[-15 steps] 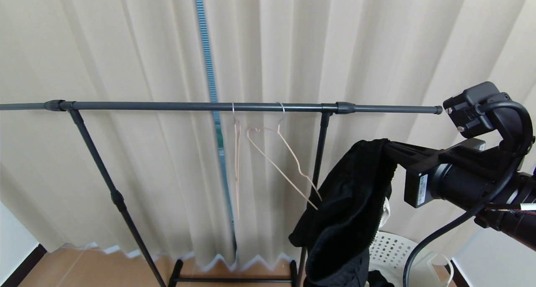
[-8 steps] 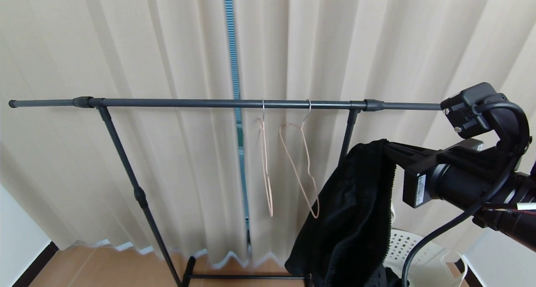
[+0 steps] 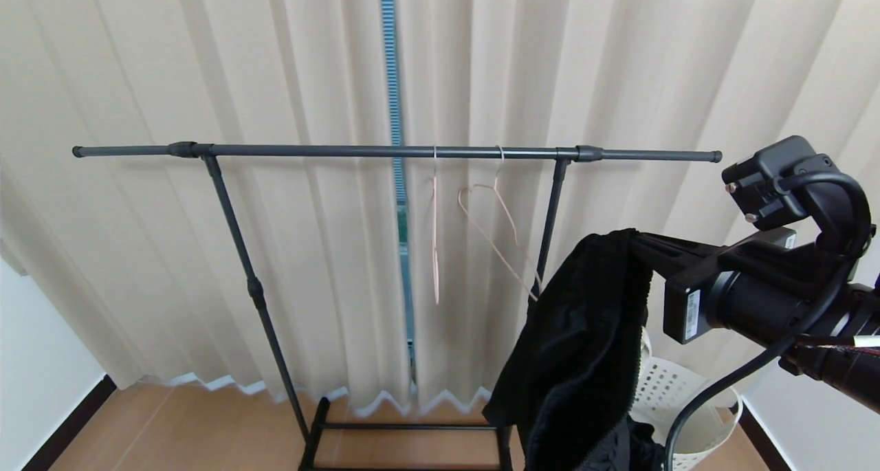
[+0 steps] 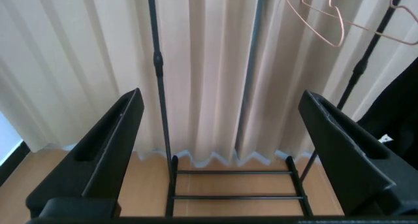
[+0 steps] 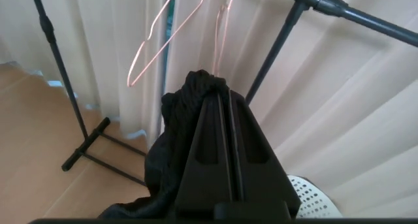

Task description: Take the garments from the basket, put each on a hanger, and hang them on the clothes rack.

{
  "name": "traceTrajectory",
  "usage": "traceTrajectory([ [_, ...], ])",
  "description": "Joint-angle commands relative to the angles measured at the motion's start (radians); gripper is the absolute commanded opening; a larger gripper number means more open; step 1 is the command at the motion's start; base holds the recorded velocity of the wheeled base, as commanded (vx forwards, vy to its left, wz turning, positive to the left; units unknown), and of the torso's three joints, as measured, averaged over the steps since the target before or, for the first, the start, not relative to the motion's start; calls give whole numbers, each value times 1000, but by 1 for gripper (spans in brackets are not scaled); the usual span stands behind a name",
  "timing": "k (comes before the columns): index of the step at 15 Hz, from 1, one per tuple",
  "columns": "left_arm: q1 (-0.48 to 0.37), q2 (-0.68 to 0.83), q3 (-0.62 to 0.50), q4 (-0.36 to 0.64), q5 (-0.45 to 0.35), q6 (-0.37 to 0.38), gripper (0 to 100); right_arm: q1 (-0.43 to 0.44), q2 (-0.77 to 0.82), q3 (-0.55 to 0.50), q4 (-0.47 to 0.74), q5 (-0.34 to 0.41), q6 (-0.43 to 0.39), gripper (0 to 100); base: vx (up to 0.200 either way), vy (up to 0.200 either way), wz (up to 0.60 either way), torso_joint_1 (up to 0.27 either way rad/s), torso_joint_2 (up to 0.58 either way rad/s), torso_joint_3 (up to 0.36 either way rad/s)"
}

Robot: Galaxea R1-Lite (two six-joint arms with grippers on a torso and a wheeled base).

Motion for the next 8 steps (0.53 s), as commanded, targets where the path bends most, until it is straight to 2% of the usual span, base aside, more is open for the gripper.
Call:
traceTrajectory([
  [1,0,0,0,-1,-1,1,100,1,3,1,-2,-2,-12,0,0,0,0,0,0,0],
  [5,0,0,0,-1,-3,6,100,4,3,15,-2,-2,-31,0,0,0,-600,1,5,4],
  [8,0,0,0,-1,-3,6,100,4,9,27,-2,-2,-31,0,0,0,0,0,0,0],
])
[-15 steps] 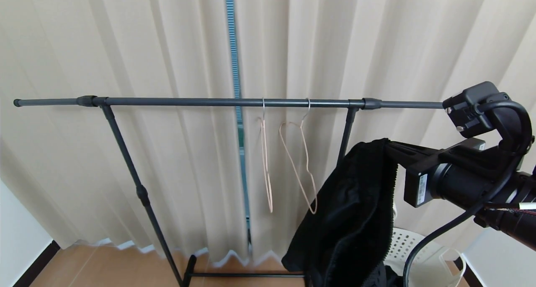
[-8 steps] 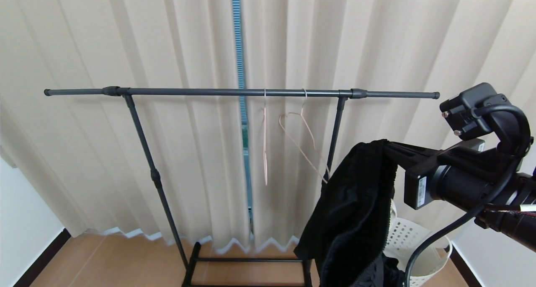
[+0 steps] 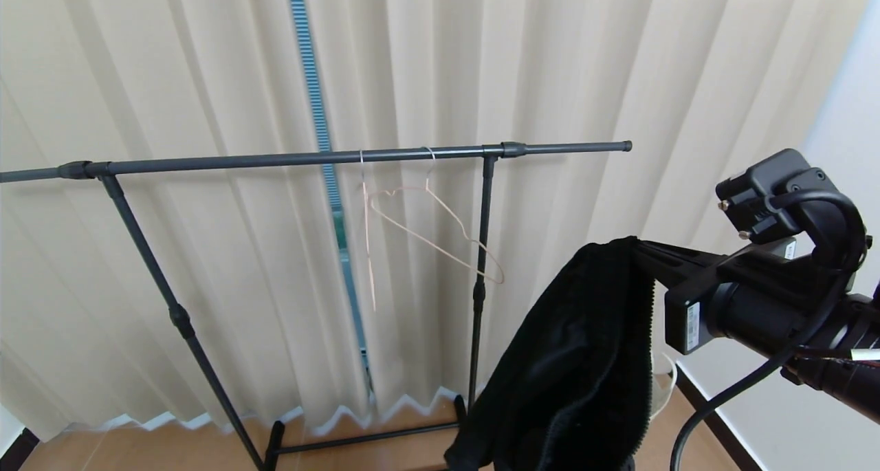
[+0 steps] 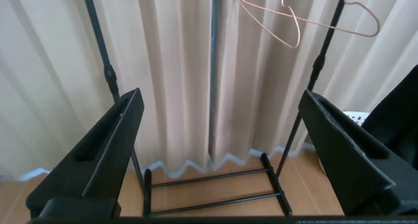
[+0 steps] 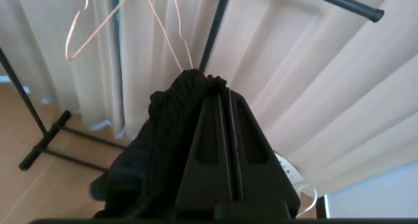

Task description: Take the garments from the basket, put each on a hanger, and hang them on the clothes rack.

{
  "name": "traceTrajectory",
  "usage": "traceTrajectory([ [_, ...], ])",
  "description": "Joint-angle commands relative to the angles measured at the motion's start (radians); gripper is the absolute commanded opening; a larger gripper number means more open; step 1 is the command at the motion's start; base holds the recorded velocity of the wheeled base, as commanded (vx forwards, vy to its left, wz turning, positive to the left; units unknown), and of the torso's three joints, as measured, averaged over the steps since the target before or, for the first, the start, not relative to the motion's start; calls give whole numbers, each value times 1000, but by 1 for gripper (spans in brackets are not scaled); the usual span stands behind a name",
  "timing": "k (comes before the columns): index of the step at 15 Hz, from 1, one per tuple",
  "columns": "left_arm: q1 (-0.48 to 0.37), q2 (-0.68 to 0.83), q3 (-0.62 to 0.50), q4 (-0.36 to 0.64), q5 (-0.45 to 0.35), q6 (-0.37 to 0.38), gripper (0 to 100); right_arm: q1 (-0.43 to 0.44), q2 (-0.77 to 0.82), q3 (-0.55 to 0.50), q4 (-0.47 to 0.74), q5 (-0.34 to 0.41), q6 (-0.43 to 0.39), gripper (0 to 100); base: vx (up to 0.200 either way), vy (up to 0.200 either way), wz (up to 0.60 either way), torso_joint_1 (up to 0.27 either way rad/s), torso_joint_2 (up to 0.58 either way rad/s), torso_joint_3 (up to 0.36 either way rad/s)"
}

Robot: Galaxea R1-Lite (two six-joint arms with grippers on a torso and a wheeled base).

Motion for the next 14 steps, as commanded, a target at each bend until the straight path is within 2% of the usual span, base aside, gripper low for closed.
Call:
traceTrajectory([
  [1,2,2,0,-1,0,0,100,11,13,16,-1,2,0,0,0,0,0,0,0,0],
  [4,-11,17,0,2,-9,8,100,42,41,38,-1,0,0,0,0,0,0,0,0,0],
  [6,-44,92,0,2,-20,11,100,71,46,39,1,0,0,0,0,0,0,0,0,0],
  [10,-101,401,-8,19,-27,31,100,86,93,1,5,-12,6,0,0,0,0,0,0,0],
  [11,-124,543,-29,2,-60,3,100,89,115,-12,10,-27,24,0,0,0,0,0,0,0],
  [12,-127,678,-61,-51,-72,-78,100,97,141,-36,11,-58,58,0,0,0,0,0,0,0],
  [13,-138,773,-103,-117,-80,-149,100,114,162,-74,20,-109,113,0,0,0,0,0,0,0],
  [14,-167,835,-158,-131,-81,-190,100,128,177,-119,48,-142,164,0,0,0,0,0,0,0],
])
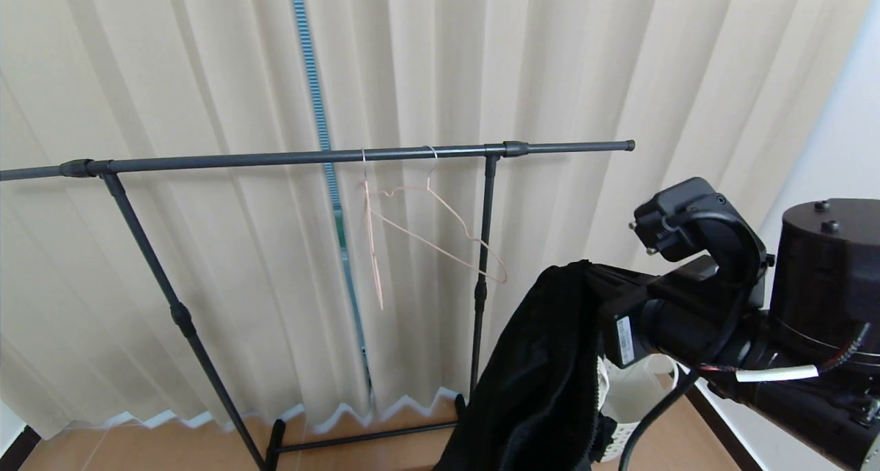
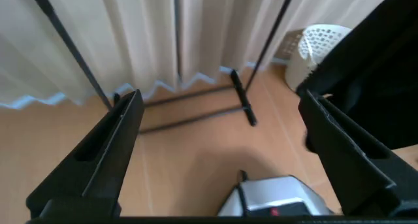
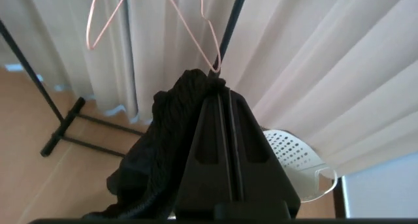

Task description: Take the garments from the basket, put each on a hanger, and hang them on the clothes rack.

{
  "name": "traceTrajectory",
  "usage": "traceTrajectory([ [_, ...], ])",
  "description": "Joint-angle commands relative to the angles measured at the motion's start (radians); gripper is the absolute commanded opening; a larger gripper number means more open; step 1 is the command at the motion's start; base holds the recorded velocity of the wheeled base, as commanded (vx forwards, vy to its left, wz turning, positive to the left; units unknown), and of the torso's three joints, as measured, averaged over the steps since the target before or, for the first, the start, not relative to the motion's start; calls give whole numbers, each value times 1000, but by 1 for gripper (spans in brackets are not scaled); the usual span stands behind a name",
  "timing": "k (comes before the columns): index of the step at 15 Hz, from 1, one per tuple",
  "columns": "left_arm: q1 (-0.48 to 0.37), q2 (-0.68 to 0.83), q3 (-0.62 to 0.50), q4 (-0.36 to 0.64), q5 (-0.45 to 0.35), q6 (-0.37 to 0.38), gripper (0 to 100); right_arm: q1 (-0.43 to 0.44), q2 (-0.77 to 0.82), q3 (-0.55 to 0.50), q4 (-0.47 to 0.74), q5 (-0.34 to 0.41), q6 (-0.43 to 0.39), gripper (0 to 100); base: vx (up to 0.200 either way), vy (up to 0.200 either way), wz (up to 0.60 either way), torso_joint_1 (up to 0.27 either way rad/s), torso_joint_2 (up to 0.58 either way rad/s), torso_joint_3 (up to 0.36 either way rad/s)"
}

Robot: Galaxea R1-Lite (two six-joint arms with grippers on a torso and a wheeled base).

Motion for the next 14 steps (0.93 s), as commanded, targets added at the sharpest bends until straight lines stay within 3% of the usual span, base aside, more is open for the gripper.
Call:
traceTrajectory([
  [1,-107,384,-163,-77,-22,-186,100,25,73,-106,60,-32,77,0,0,0,0,0,0,0],
  [3,-308,538,-278,-77,-13,-376,100,40,137,-222,126,-32,175,0,0,0,0,0,0,0],
  [4,-346,572,-309,-75,-12,-420,100,45,157,-248,132,-32,192,0,0,0,0,0,0,0],
  [6,-475,771,-439,-73,-13,-589,100,68,263,-363,121,-34,221,0,0,0,0,0,0,0],
  [7,-494,840,-485,-73,-16,-643,100,82,295,-416,121,-34,223,0,0,0,0,0,0,0],
  [9,-491,920,-533,-73,-27,-672,100,82,344,-468,109,-28,226,0,0,0,0,0,0,0],
  [12,-487,1016,-593,-75,-33,-724,100,82,412,-468,-29,-35,283,0,0,0,0,0,0,0],
  [14,-489,1076,-628,-75,-33,-765,100,82,422,-469,-44,-35,289,0,0,0,0,0,0,0],
])
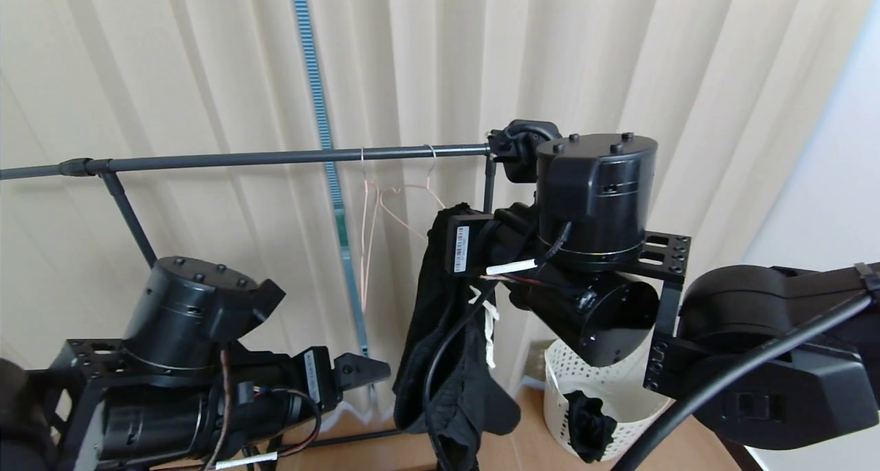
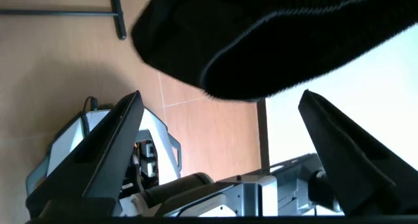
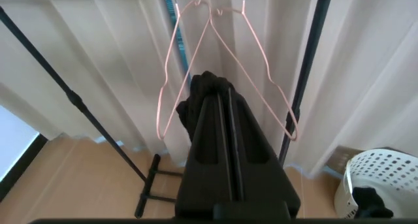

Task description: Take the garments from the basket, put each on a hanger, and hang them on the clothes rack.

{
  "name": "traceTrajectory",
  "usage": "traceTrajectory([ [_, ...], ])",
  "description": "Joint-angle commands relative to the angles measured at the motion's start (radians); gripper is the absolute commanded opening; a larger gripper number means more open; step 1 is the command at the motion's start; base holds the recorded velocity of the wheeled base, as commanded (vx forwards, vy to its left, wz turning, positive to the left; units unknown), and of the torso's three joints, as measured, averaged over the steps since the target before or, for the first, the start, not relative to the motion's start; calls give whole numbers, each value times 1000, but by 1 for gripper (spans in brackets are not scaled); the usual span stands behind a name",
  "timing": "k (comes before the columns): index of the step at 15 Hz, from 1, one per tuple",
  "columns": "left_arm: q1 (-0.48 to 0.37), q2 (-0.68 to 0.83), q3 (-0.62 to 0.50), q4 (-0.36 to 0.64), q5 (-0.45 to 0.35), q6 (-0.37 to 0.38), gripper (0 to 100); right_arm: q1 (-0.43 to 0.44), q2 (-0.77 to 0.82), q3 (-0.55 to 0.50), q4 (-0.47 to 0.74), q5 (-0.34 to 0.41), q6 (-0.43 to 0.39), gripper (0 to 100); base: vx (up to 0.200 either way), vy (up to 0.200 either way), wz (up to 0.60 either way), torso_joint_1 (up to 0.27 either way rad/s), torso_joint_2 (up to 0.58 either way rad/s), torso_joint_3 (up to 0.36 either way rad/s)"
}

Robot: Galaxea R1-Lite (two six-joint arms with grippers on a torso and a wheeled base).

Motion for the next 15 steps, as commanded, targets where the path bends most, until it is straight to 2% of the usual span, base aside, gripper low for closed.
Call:
traceTrajectory([
  [1,-2,120,-51,3,0,-43,100,1,28,-4,-3,-1,2,0,0,0,0,0,0,0],
  [4,-15,145,-60,1,-29,-77,100,22,25,-22,-3,-14,37,0,0,0,0,0,0,0],
  [6,-16,146,-60,1,-29,-77,100,30,25,-24,-3,-20,38,0,0,0,0,0,0,0],
  [7,-19,165,-60,-1,-28,-77,100,60,5,-22,-3,-50,46,0,0,0,0,0,0,0],
  [15,-65,211,-55,-4,-19,-79,100,82,-22,-19,-3,-61,66,0,0,0,0,0,0,0],
])
